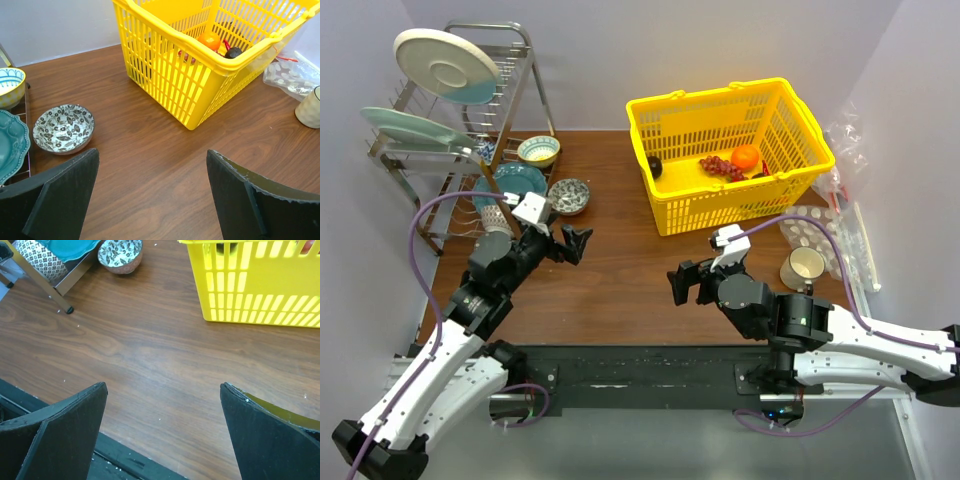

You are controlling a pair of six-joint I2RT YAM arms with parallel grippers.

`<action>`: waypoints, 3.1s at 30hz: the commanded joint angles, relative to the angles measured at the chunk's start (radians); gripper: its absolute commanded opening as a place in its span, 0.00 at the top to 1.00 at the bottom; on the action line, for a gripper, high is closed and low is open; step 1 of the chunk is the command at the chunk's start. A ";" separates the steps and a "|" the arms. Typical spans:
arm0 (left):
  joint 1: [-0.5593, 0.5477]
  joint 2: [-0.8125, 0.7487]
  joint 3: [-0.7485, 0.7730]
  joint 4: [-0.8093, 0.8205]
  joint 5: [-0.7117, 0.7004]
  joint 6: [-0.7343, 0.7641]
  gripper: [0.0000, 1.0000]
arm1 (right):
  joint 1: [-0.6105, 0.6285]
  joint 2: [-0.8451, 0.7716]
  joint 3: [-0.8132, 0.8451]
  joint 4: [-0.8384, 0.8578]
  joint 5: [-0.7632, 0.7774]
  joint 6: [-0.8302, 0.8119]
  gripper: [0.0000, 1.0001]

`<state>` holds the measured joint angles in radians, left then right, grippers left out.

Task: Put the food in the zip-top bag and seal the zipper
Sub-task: Pick up the zipper food storage bag at the center of the board.

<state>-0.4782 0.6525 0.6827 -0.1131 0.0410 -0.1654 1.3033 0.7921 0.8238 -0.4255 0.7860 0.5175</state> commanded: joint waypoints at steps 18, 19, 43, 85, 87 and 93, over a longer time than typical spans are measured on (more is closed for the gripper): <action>0.029 0.056 0.055 0.023 0.039 -0.003 0.07 | -0.002 0.036 0.037 0.067 0.077 -0.088 0.01; 0.032 0.058 0.057 0.023 0.048 -0.005 0.07 | -0.009 0.048 0.063 0.059 0.070 -0.093 0.01; 0.038 0.016 0.051 0.015 0.105 -0.025 0.07 | -0.956 0.464 0.810 -0.180 -0.247 -0.061 0.01; 0.039 0.044 0.044 0.020 0.108 -0.019 0.07 | -1.727 0.748 0.115 0.649 -0.677 0.825 0.03; 0.039 0.047 0.043 0.023 0.115 -0.020 0.07 | -1.728 0.794 0.120 0.698 -0.691 0.852 0.01; 0.039 0.073 0.041 0.024 0.137 -0.022 0.07 | -1.727 0.937 0.164 0.847 -0.657 0.854 0.01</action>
<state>-0.4454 0.7105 0.6991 -0.1207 0.1490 -0.1745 -0.4240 1.6882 0.9272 0.2729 0.1108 1.3373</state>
